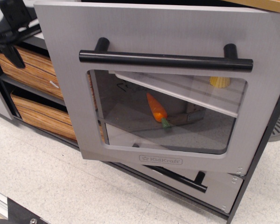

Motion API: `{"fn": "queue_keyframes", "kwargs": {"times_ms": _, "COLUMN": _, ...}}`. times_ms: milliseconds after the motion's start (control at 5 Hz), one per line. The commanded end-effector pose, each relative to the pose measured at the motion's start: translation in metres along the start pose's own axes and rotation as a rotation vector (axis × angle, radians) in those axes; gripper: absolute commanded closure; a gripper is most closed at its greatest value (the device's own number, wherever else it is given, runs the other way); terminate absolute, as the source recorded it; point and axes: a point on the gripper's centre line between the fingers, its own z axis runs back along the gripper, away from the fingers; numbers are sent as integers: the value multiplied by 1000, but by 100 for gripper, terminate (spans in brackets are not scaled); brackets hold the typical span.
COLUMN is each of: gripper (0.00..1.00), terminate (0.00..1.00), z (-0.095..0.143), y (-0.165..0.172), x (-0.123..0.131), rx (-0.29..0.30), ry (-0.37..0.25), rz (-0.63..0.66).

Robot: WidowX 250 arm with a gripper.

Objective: Open oven

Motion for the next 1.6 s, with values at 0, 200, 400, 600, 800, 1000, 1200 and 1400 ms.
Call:
{"fn": "queue_keyframes", "kwargs": {"times_ms": 0, "gripper": 0, "terminate": 0, "z": 48, "y": 19, "x": 9, "rx": 53, "ry": 22, "rz": -139}}
{"fn": "queue_keyframes", "kwargs": {"times_ms": 200, "gripper": 0, "terminate": 0, "z": 54, "y": 8, "x": 15, "rx": 66, "ry": 14, "rz": -135}}
{"fn": "queue_keyframes", "kwargs": {"times_ms": 400, "gripper": 0, "terminate": 0, "z": 46, "y": -33, "x": 19, "rx": 29, "ry": 26, "rz": -15}}
{"fn": "queue_keyframes", "kwargs": {"times_ms": 600, "gripper": 0, "terminate": 0, "z": 34, "y": -69, "x": -16, "rx": -56, "ry": 24, "rz": 19}}
{"fn": "queue_keyframes", "kwargs": {"times_ms": 800, "gripper": 0, "terminate": 0, "z": 23, "y": -88, "x": -64, "rx": -142, "ry": 24, "rz": -32}}
{"fn": "queue_keyframes", "kwargs": {"times_ms": 1000, "gripper": 0, "terminate": 0, "z": 14, "y": -99, "x": -113, "rx": -169, "ry": 175, "rz": -65}}
{"fn": "queue_keyframes", "kwargs": {"times_ms": 1200, "gripper": 0, "terminate": 0, "z": 9, "y": -100, "x": -132, "rx": -144, "ry": 157, "rz": -60}}
{"fn": "queue_keyframes", "kwargs": {"times_ms": 1400, "gripper": 0, "terminate": 0, "z": -2, "y": -88, "x": -150, "rx": -147, "ry": 182, "rz": -34}}
